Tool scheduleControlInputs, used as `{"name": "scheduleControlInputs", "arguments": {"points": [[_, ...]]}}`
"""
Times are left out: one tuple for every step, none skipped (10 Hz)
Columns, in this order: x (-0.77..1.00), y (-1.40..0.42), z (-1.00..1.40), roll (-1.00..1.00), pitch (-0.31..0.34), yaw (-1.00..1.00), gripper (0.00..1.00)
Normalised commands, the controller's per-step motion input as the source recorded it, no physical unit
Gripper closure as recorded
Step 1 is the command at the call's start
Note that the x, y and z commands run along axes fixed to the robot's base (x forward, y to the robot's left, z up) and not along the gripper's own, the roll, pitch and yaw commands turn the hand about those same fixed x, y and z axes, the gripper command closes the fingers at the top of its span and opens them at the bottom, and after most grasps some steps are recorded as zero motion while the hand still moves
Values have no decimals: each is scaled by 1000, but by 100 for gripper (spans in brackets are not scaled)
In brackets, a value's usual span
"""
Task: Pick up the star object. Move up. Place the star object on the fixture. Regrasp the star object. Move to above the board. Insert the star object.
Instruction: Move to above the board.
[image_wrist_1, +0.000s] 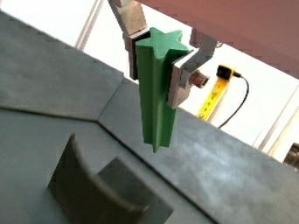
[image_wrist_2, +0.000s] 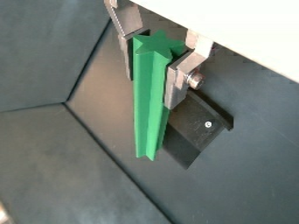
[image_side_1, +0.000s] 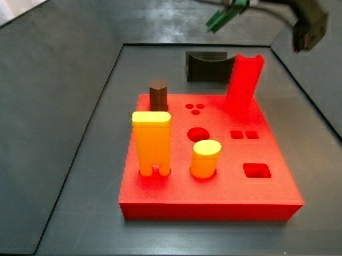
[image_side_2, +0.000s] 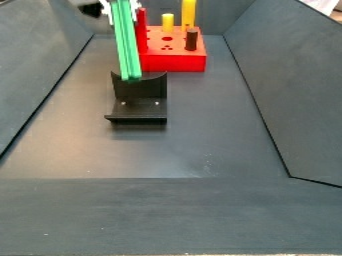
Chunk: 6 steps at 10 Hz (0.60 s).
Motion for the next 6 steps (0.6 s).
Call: {"name": "scheduleControlInputs", "arguments": {"points": [[133,-2,1000,-29,29,240,100],[120,-5,1000,-26,-12,191,100],[114,-5,1000,-26,-29,165,100],[97,-6,1000,-25,-41,97,100],[91,-7,1000,-23,-40,70,100],[68,-8,935,-16,-23,27,100]]}}
